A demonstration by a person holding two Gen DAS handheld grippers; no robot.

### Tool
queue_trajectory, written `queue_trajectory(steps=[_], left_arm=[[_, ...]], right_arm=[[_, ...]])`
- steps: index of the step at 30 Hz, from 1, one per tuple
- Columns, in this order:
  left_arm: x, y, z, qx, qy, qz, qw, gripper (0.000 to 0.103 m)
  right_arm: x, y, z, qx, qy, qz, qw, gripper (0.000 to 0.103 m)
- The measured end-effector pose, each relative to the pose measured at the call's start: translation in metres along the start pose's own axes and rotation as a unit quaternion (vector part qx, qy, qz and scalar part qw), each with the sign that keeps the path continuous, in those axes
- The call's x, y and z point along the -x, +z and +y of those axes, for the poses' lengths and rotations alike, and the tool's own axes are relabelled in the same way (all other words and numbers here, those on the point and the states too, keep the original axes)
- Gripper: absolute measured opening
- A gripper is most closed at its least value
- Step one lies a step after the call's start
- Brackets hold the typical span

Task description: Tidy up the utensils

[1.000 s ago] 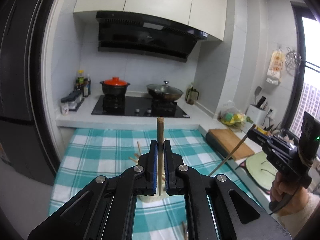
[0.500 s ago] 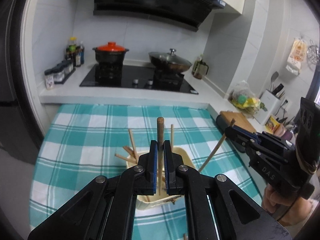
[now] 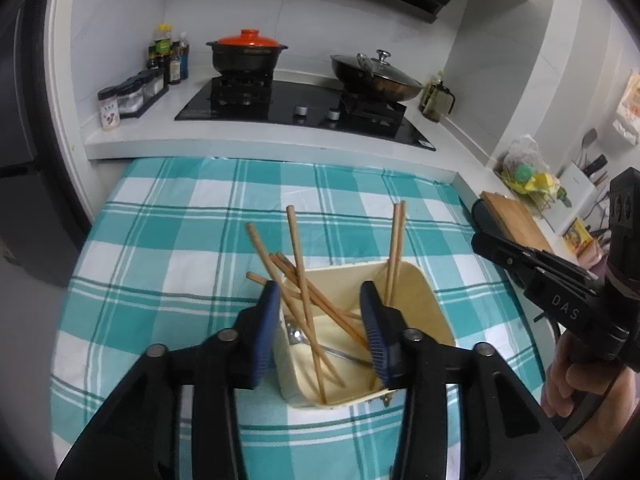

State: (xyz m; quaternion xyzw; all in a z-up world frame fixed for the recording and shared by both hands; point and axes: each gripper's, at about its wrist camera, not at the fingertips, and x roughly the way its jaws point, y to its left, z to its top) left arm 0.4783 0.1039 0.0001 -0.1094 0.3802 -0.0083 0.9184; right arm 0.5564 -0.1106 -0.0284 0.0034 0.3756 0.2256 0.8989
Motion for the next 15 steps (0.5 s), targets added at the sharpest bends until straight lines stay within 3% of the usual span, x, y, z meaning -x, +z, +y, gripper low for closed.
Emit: queue_trajectory(steps=[2, 3, 4, 9, 12, 15], left_arm=[[0.017, -0.012, -0.001, -0.023, 0.010, -0.002, 0.9997, 0.060], [0.026, -0.022, -0.001, -0.039, 0.017, 0.000, 0.9991, 0.062], [0.034, -0.033, -0.001, -0.054, 0.024, 0.003, 0.9983, 0.066], [0.064, -0.122, 0.007, -0.119, 0.060, 0.046, 0.9900, 0.071], [0.081, -0.198, 0.016, -0.130, 0.079, 0.060, 0.9865, 0.072], [0.087, -0.271, 0.021, -0.108, 0.086, 0.084, 0.9868, 0.075]], right_arm=[[0.013, -0.003, 0.002, 0.004, 0.004, -0.007, 1.000, 0.021], [0.023, -0.006, 0.003, 0.009, 0.003, -0.013, 1.000, 0.034], [0.035, -0.011, 0.004, 0.013, 0.003, -0.021, 1.000, 0.039], [0.095, -0.061, 0.003, 0.037, 0.014, -0.023, 0.999, 0.039], [0.125, -0.128, -0.003, 0.054, -0.009, -0.019, 0.998, 0.039], [0.144, -0.223, -0.006, 0.062, -0.050, -0.008, 0.997, 0.039]])
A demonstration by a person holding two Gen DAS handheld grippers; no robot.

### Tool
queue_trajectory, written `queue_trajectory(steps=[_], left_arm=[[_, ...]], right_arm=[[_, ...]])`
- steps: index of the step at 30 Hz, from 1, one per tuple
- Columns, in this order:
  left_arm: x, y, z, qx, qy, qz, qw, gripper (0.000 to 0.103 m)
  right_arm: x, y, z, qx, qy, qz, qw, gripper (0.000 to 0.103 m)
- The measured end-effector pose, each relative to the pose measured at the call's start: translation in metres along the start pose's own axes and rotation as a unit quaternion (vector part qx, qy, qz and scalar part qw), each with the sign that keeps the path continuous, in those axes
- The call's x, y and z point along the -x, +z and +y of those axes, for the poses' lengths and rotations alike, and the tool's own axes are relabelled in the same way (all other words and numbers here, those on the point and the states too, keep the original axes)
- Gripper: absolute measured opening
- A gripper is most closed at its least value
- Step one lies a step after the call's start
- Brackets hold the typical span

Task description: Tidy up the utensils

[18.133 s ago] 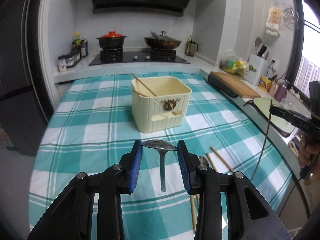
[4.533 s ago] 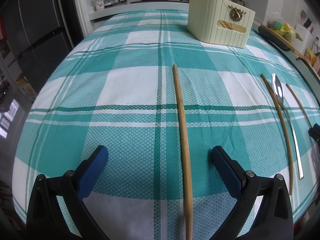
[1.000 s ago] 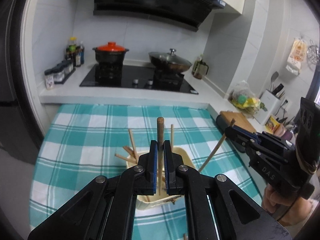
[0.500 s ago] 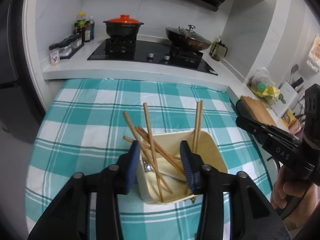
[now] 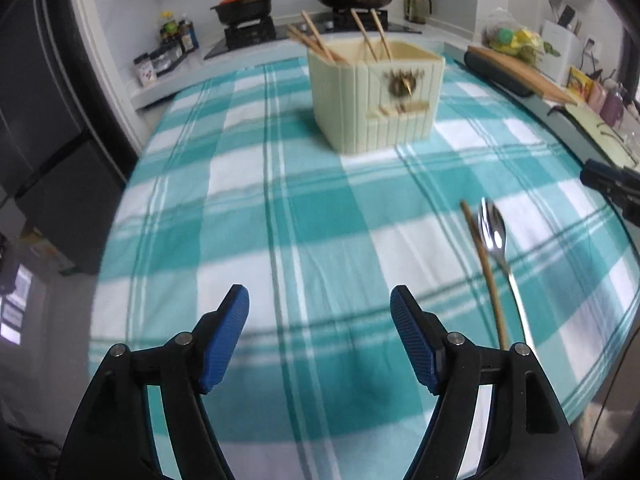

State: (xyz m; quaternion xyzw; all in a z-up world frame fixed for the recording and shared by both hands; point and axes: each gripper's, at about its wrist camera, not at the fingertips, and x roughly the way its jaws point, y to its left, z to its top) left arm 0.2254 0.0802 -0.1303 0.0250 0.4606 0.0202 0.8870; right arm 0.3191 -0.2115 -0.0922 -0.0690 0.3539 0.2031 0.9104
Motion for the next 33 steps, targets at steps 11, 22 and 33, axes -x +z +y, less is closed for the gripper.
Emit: queue_trajectory(steps=[11, 22, 33], left_arm=[[0.015, -0.048, -0.028, 0.019, -0.005, -0.010, 0.9997, 0.075], [0.042, -0.010, -0.019, 0.014, -0.019, -0.035, 0.9991, 0.087], [-0.056, 0.028, -0.129, -0.080, -0.048, 0.037, 0.9949, 0.087]], right_arm=[[-0.024, -0.098, 0.078, -0.038, 0.052, 0.074, 0.995, 0.033], [-0.054, -0.107, 0.087, -0.019, -0.003, 0.115, 0.993, 0.006], [-0.014, -0.137, 0.011, -0.089, -0.113, 0.105, 0.984, 0.007]])
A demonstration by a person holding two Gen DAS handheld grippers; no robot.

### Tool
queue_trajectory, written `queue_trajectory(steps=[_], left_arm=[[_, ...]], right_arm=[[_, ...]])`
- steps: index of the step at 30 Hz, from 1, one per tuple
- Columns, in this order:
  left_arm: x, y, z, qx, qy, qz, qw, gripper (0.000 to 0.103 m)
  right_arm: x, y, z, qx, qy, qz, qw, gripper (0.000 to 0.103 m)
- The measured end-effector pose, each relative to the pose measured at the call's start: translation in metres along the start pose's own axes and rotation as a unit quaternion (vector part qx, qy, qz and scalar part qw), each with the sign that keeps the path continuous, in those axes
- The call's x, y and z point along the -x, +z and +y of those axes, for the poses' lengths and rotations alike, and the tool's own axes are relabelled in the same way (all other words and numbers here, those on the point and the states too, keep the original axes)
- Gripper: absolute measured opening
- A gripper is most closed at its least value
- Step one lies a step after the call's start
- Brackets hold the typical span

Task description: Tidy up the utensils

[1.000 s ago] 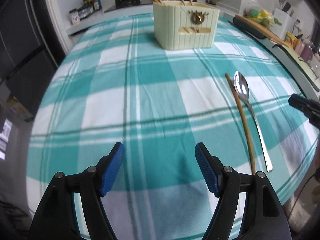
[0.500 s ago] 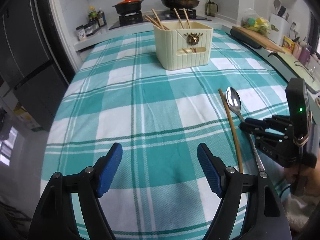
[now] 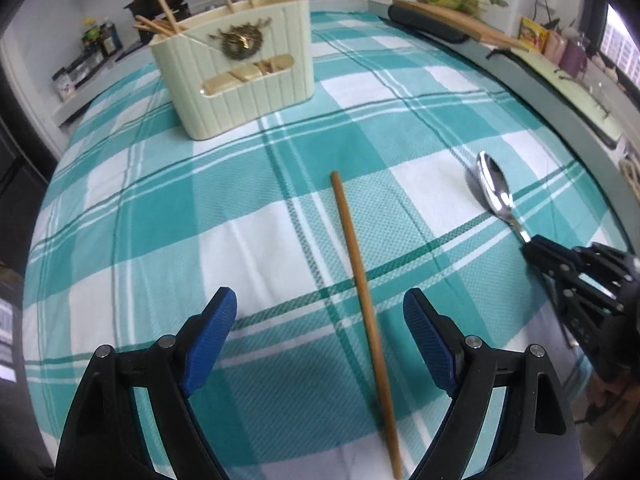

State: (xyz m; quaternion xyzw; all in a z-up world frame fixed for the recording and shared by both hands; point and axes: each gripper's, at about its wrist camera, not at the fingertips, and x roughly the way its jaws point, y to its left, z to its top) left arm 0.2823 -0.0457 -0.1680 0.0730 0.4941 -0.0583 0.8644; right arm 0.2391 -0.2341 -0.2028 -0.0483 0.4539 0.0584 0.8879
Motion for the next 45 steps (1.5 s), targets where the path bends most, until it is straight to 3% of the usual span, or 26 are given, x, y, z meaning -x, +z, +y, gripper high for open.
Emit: queue_trajectory(steps=[3, 4, 6, 8, 9, 16, 21, 22, 24, 26, 28, 29, 35, 45], left_arm=[[-0.025, 0.002, -0.014, -0.017, 0.051, 0.012, 0.9985, 0.081], [-0.024, 0.001, -0.012, -0.006, 0.049, -0.006, 0.9988, 0.080], [-0.025, 0.000, -0.005, 0.013, 0.045, -0.005, 0.9989, 0.071], [-0.023, -0.001, 0.005, 0.033, 0.046, -0.005, 0.9984, 0.044], [-0.023, -0.003, 0.011, 0.043, 0.050, -0.005, 0.9978, 0.041], [-0.016, -0.023, 0.055, 0.086, 0.077, -0.004, 0.9933, 0.041], [-0.014, -0.035, 0.098, 0.133, 0.075, 0.003, 0.9883, 0.041], [-0.013, -0.037, 0.104, 0.141, 0.066, 0.003, 0.9878, 0.043], [-0.011, -0.041, 0.111, 0.148, 0.051, 0.004, 0.9877, 0.057], [-0.006, -0.046, 0.111, 0.147, 0.042, -0.005, 0.9881, 0.078], [-0.005, -0.050, 0.108, 0.137, 0.041, -0.010, 0.9897, 0.084], [-0.006, -0.052, 0.105, 0.129, 0.042, -0.007, 0.9907, 0.085], [-0.014, -0.056, 0.103, 0.126, 0.045, 0.005, 0.9910, 0.100], [-0.014, -0.062, 0.104, 0.131, 0.044, -0.012, 0.9904, 0.102]], right_arm=[[0.003, -0.004, -0.002, 0.006, 0.001, -0.003, 1.000, 0.007], [0.003, -0.005, -0.001, 0.010, 0.001, -0.004, 1.000, 0.007], [0.003, -0.005, 0.000, 0.018, 0.003, -0.005, 1.000, 0.007], [0.002, -0.004, -0.001, 0.025, 0.007, -0.007, 1.000, 0.007], [0.001, -0.003, 0.000, 0.031, 0.008, -0.009, 0.999, 0.007], [-0.010, 0.010, 0.016, 0.056, 0.026, -0.014, 0.998, 0.007], [-0.022, 0.024, 0.037, 0.068, 0.041, -0.014, 0.997, 0.007], [-0.024, 0.027, 0.041, 0.070, 0.041, -0.012, 0.997, 0.007], [-0.026, 0.031, 0.045, 0.071, 0.051, -0.008, 0.996, 0.007], [-0.026, 0.030, 0.044, 0.066, 0.060, -0.007, 0.996, 0.012], [-0.022, 0.027, 0.040, 0.055, 0.075, -0.010, 0.996, 0.048], [-0.019, 0.025, 0.038, 0.050, 0.075, -0.013, 0.996, 0.053], [-0.015, 0.014, 0.038, 0.067, 0.075, -0.010, 0.995, 0.054], [-0.016, 0.012, 0.042, 0.076, 0.070, -0.014, 0.995, 0.060]])
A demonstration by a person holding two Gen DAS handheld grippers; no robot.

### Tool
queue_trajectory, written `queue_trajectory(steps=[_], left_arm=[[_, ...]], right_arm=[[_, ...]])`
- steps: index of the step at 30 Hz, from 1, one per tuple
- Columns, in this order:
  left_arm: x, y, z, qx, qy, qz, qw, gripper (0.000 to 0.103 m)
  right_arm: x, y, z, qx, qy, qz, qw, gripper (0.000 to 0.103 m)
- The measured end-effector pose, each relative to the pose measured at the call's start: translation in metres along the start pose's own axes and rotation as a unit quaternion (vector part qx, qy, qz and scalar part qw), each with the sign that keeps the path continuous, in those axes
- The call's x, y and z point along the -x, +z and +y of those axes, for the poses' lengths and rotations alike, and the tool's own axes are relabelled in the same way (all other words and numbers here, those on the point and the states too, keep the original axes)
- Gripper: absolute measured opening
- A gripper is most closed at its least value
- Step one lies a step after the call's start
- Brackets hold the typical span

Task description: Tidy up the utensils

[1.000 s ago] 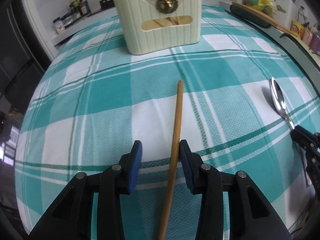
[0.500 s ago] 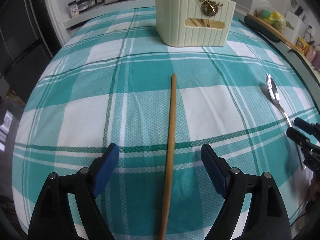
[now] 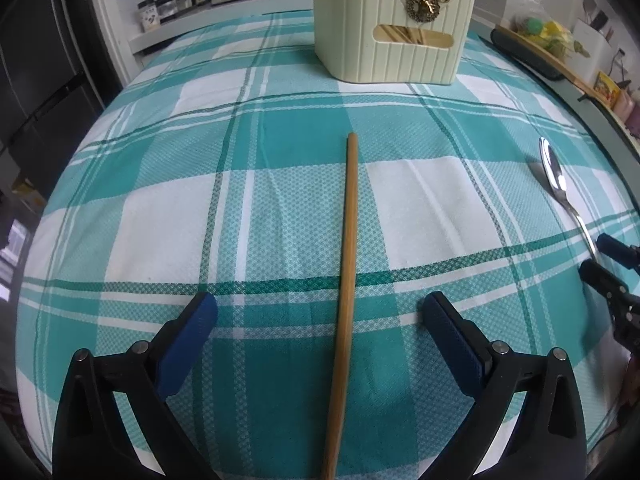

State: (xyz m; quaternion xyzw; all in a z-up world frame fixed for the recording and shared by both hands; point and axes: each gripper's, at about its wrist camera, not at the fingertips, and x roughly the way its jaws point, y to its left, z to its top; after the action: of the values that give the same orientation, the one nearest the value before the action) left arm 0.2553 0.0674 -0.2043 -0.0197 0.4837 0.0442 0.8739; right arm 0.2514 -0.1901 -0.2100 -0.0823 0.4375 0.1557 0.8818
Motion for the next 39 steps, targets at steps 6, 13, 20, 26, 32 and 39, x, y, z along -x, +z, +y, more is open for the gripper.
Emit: queue_trajectory(steps=[6, 13, 20, 26, 32, 39], left_arm=[[0.001, -0.003, 0.001, 0.000, -0.003, -0.011, 0.9999, 0.103], [0.001, -0.001, 0.002, -0.007, -0.013, -0.005, 0.9999, 0.102], [0.016, 0.017, 0.011, -0.034, -0.047, 0.008, 0.9983, 0.101], [-0.012, 0.048, 0.006, -0.059, -0.049, 0.040, 0.9963, 0.092], [-0.032, 0.067, -0.002, -0.065, -0.049, 0.067, 0.9944, 0.080], [-0.026, 0.074, -0.023, -0.093, -0.061, 0.057, 0.9922, 0.005]], right_arm=[[0.000, 0.000, 0.001, 0.001, -0.001, 0.000, 1.000, 0.060], [-0.001, 0.000, 0.001, 0.001, -0.001, 0.001, 1.000, 0.061], [-0.002, 0.011, -0.005, 0.011, 0.035, 0.038, 0.999, 0.064], [-0.018, 0.034, -0.009, 0.031, 0.044, 0.057, 0.997, 0.064], [-0.046, 0.061, -0.004, 0.052, 0.033, 0.060, 0.996, 0.064], [-0.060, 0.079, -0.007, 0.029, 0.025, 0.038, 0.999, 0.042]])
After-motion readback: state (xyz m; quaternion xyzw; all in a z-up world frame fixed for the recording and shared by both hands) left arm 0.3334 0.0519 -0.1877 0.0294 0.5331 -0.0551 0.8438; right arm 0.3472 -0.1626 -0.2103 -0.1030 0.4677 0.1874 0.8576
